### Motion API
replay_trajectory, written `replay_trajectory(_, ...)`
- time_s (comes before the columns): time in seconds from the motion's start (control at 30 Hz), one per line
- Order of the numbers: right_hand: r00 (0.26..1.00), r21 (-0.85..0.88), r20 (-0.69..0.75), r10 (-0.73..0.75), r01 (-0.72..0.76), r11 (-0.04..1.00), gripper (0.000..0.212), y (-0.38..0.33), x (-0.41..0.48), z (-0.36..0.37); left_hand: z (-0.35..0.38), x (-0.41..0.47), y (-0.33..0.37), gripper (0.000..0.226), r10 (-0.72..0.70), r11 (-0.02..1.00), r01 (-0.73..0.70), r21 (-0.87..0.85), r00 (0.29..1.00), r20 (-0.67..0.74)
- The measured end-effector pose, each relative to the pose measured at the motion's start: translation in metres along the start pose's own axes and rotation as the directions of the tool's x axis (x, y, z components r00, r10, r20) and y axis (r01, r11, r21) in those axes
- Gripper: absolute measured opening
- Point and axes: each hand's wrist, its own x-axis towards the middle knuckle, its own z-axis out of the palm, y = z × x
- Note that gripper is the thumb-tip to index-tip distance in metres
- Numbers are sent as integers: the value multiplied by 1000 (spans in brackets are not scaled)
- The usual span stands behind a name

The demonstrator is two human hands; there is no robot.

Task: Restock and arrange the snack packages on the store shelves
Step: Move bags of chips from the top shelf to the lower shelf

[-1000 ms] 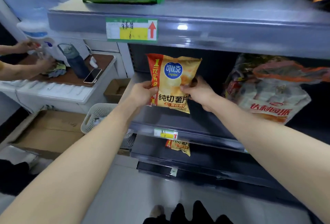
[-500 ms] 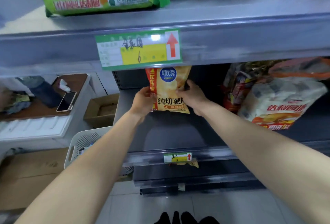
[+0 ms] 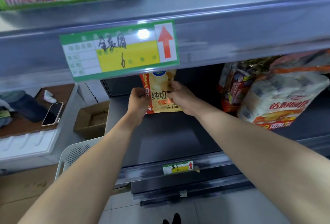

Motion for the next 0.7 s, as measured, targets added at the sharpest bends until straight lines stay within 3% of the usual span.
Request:
replay_trajectory(0.17,998,74,-69,-10,15,997,54,5,2,1,1,1,-6,20,23,997,-25,-76,999,-35)
replay_trajectory(0.3,991,336,-47,123,-100,937,72,4,6,-5,0,11,-7,36,-36,988,30,-152,999,-37)
replay_trajectory(0.43,992,331,3,123,-117,936,51,2,4,-4,-3,21,-6,39,-71,982,60,-182,996,-52)
replay_trajectory(0.57,996,360,45,75,-86,929,60,7,-2,-3,0,21,-6,43,-95,981,81,-177,993,-71)
replay_trajectory(0.7,998,248,52,24,-36,968,60,6,-18,-8,4,10,-4,51,-112,986,99,-138,989,-93)
